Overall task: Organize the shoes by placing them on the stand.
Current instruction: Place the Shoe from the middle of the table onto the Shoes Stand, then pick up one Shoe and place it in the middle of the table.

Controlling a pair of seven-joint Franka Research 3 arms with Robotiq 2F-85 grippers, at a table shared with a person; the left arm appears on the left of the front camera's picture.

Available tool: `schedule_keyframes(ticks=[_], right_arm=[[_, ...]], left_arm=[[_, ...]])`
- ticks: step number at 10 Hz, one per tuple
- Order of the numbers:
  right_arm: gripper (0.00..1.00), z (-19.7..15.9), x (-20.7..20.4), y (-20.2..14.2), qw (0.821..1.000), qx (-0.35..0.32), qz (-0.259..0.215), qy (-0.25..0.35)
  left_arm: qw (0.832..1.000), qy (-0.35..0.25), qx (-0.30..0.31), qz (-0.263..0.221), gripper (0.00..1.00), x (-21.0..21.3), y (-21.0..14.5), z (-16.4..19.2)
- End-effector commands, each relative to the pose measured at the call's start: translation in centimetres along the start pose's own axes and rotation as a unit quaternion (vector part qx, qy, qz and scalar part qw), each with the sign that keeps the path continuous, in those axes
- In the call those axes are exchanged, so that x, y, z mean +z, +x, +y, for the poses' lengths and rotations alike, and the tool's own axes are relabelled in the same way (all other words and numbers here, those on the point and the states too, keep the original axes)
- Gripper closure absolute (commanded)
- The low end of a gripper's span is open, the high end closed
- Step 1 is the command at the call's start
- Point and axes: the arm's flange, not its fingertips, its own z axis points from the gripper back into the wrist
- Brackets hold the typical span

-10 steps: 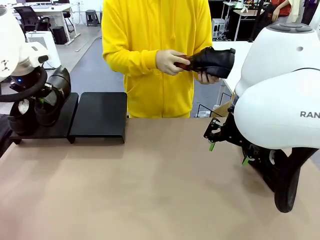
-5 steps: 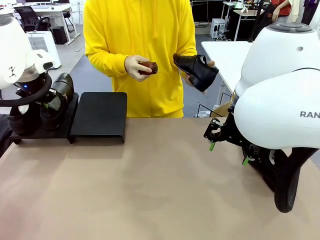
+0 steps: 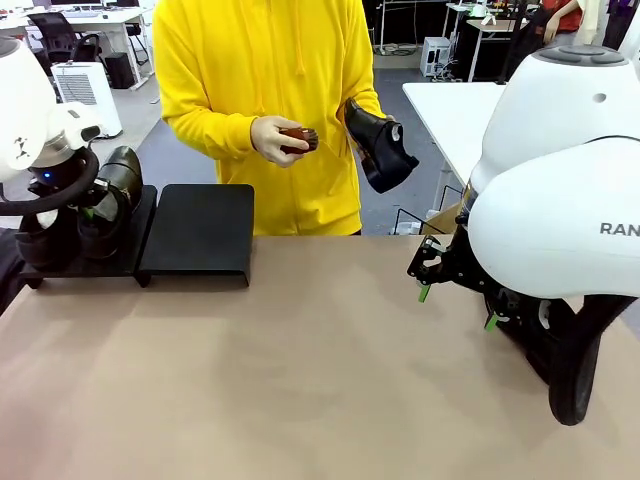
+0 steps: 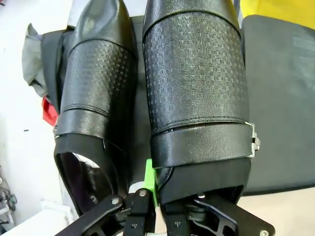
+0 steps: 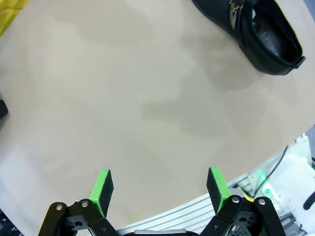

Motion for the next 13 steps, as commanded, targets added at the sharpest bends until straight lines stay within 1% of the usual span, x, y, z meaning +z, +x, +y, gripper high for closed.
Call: schedule_keyframes(ticks=[1,4,5,7,8,9,13], right_arm=[[0.0,0.0,0.2,0.3,1.0,0.009,-0.004,-0.003],[0.0,0.0,0.2,0.3,1.0,0.009,-0.004,-0.003],[0.0,0.0,0.2,0.3,1.0,0.009,-0.004,-0.003],[0.0,0.0,0.2,0.3,1.0,0.009,-0.004,-0.003],[0.0,0.0,0.2,0.3,1.0,0.009,-0.004,-0.003],[0.0,0.0,0.2,0.3,1.0,0.009,-0.004,-0.003],[0.0,0.0,0.2,0.3,1.0,0.009,-0.004,-0.003]], left_arm=[[1.0,0.01,0.008,-0.01,0.63,-0.5,0.6,-0.1],[1.0,0.014,0.009,-0.014,0.04,-0.9,0.8,-0.1],[0.999,0.023,0.01,-0.024,0.04,0.1,0.4,-0.5],[0.997,0.027,0.013,-0.066,0.04,4.1,-1.5,-1.6],[0.996,0.04,0.016,-0.074,0.04,6.0,-2.5,-1.6],[0.999,0.013,0.001,-0.036,0.04,1.9,0.4,-0.9],[0.999,0.013,0.001,-0.036,0.04,1.9,0.4,-0.9]])
